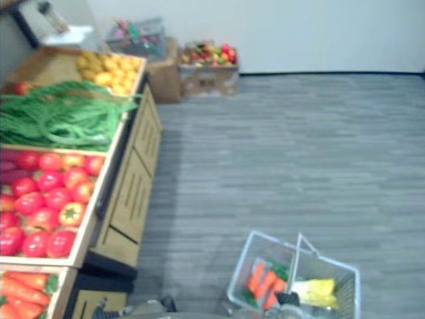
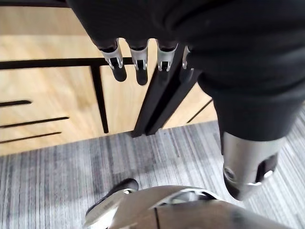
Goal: Pick vegetable in the basket
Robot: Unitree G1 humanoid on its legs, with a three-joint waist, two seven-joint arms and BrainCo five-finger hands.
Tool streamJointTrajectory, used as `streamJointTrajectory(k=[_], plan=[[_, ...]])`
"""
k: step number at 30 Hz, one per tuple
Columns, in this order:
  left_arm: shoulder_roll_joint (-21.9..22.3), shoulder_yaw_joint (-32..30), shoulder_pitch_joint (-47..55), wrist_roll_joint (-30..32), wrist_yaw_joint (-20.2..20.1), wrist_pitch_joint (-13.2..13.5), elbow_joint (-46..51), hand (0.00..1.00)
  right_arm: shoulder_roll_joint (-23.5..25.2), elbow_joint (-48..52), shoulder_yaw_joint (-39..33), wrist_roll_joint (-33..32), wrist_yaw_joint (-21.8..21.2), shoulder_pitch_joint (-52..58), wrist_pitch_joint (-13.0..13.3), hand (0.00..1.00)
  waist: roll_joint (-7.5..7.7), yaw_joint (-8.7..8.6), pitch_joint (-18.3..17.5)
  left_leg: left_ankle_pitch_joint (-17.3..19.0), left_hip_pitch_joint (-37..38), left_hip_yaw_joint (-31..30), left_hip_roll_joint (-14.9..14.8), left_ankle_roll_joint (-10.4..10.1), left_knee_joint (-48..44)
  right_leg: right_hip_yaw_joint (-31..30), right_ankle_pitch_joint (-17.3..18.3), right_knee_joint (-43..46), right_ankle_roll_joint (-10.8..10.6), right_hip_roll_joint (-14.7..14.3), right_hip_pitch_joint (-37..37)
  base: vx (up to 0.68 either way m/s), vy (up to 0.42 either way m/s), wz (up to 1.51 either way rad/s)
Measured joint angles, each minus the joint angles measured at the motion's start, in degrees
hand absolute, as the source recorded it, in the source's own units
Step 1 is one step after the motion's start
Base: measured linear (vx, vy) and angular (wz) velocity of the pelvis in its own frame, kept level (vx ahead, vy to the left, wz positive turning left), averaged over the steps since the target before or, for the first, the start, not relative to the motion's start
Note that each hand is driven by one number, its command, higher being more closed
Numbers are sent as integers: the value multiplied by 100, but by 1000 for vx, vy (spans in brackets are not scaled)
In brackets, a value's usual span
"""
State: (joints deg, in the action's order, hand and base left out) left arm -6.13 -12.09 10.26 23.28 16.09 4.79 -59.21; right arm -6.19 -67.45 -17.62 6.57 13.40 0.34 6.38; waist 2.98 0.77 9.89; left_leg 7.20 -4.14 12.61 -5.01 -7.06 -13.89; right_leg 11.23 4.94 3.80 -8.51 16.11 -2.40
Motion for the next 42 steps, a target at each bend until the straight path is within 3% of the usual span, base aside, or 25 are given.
streamJointTrajectory(k=[4,5,10,11,13,15,16,17,21,26,31,42], plan=[[-23,-3,-92,22,-6,-35,-124,0,-158,37,-115,-15,4,-40,30,100,-57,-35,47,226,-43,137,1,134,10,-362,-182,-97,-191,-31,231,-19,59,-40],[27,-4,-108,52,-7,-38,-174,0,-211,155,-144,-14,-9,-25,41,100,-141,-47,91,250,64,268,-10,145,78,-508,-226,-85,-246,-37,266,-33,8,-49],[69,109,-113,56,-1,-41,-228,0,-206,258,-230,-20,-21,37,91,100,-181,-77,71,290,361,549,-19,143,375,-858,-250,3,-262,-95,432,4,-8,-45],[60,125,-145,55,3,-39,-235,0,-189,302,-235,-31,-21,63,109,100,-173,-85,72,358,388,616,-49,115,382,-829,-301,102,-187,-125,529,19,0,-58],[40,174,-151,57,3,-39,-238,0,-184,364,-244,-34,-19,62,110,100,-223,-65,80,372,475,802,-199,144,403,-362,-492,423,88,-236,744,27,2,-70],[-30,239,-150,58,0,-35,-235,0,-189,382,-238,-33,-16,91,112,100,-241,-60,52,365,688,1068,-283,157,510,701,-662,685,335,-177,838,22,20,-65],[-56,307,-143,58,-5,-32,-233,0,-173,384,-234,-31,-17,146,123,100,-183,-53,28,355,783,1172,-273,172,593,1275,-678,723,359,-67,812,17,11,-41],[-81,339,-144,57,-8,-32,-231,0,-168,386,-235,-30,-19,163,123,100,-154,-55,16,355,812,1212,-244,172,611,1391,-678,714,358,-34,805,23,19,-38],[-148,494,-150,57,-25,-15,-183,0,-50,378,-335,-34,-15,210,53,100,-56,-53,-39,354,833,1345,-107,173,662,1410,-813,253,152,-19,744,10,13,-26],[-131,492,-140,33,-68,8,-178,0,-38,346,-427,-32,-59,286,-109,100,-127,-36,-75,353,829,1366,-247,169,659,1540,-1365,-1027,142,-429,211,-8,-79,-5],[-93,280,-122,-150,-131,10,-185,0,-56,342,-435,-23,-151,297,-94,100,-199,-29,-115,345,848,1338,-422,135,661,1565,-1327,-1036,198,-611,190,-1,-62,-3],[123,-202,-156,-1684,-520,25,-379,0,-44,124,-688,-32,-250,333,-90,100,-189,-37,-183,359,1132,1330,-348,115,782,1568,-1325,-1039,192,-557,-4,-7,13,0]])
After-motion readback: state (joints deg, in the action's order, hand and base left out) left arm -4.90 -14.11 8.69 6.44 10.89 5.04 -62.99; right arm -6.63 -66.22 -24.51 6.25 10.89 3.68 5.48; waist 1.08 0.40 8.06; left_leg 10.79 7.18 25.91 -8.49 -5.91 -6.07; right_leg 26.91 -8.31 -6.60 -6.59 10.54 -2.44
